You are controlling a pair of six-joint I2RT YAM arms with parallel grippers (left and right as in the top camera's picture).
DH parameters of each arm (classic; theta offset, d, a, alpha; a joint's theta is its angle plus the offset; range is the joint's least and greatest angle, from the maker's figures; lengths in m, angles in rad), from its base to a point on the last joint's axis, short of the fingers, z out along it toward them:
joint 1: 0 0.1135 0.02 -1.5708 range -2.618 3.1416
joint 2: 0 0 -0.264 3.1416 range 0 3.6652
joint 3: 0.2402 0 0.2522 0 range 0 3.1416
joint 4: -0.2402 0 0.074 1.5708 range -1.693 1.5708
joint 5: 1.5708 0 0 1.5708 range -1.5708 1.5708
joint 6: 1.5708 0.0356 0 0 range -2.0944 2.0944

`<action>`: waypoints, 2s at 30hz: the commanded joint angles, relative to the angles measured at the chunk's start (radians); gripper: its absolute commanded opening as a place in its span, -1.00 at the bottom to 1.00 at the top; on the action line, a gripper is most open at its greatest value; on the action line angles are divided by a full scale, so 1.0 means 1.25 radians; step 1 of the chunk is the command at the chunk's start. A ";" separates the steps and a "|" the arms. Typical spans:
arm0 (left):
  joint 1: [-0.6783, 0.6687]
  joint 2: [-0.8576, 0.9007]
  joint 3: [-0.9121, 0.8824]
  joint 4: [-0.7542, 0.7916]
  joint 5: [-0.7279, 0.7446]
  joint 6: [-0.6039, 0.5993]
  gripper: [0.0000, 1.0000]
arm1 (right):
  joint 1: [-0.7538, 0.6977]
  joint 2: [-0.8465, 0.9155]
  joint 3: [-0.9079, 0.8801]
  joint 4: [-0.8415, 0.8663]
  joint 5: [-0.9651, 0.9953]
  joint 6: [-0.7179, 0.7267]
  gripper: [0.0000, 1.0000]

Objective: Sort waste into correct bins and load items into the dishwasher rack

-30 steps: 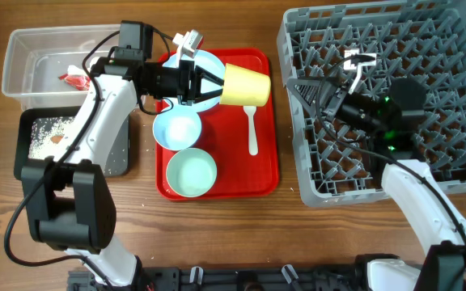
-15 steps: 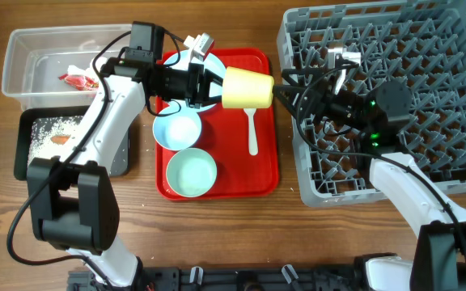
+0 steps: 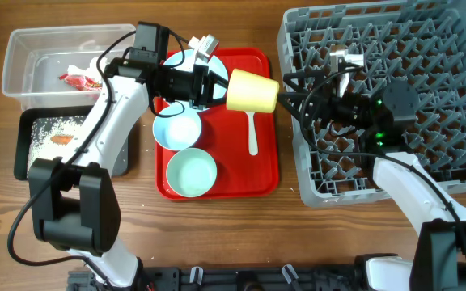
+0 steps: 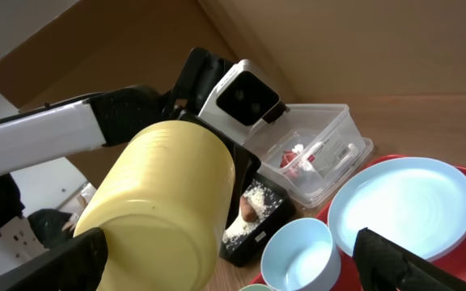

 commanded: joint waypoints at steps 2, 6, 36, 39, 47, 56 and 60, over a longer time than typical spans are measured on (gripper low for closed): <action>-0.021 -0.016 0.003 -0.009 -0.087 -0.002 -0.92 | 0.009 0.010 0.008 0.005 -0.050 -0.040 0.97; -0.021 -0.016 0.003 -0.030 -0.134 -0.002 -0.92 | -0.034 0.010 0.008 0.004 -0.093 -0.039 0.98; -0.048 -0.016 0.003 0.003 -0.062 -0.020 -0.92 | 0.063 0.051 0.008 0.024 -0.093 -0.099 0.71; -0.048 -0.016 0.003 0.003 -0.062 -0.020 -0.92 | 0.063 0.051 0.008 0.024 -0.091 -0.099 0.46; -0.049 -0.016 0.003 0.003 -0.083 -0.020 -0.84 | 0.041 0.051 0.008 0.024 -0.091 -0.098 0.17; -0.049 -0.016 0.003 -0.003 -0.083 -0.020 -0.92 | 0.011 0.051 0.008 0.072 -0.091 -0.077 0.51; -0.049 -0.016 0.003 -0.009 -0.083 -0.020 -0.92 | 0.011 0.051 0.008 0.072 -0.091 -0.078 0.52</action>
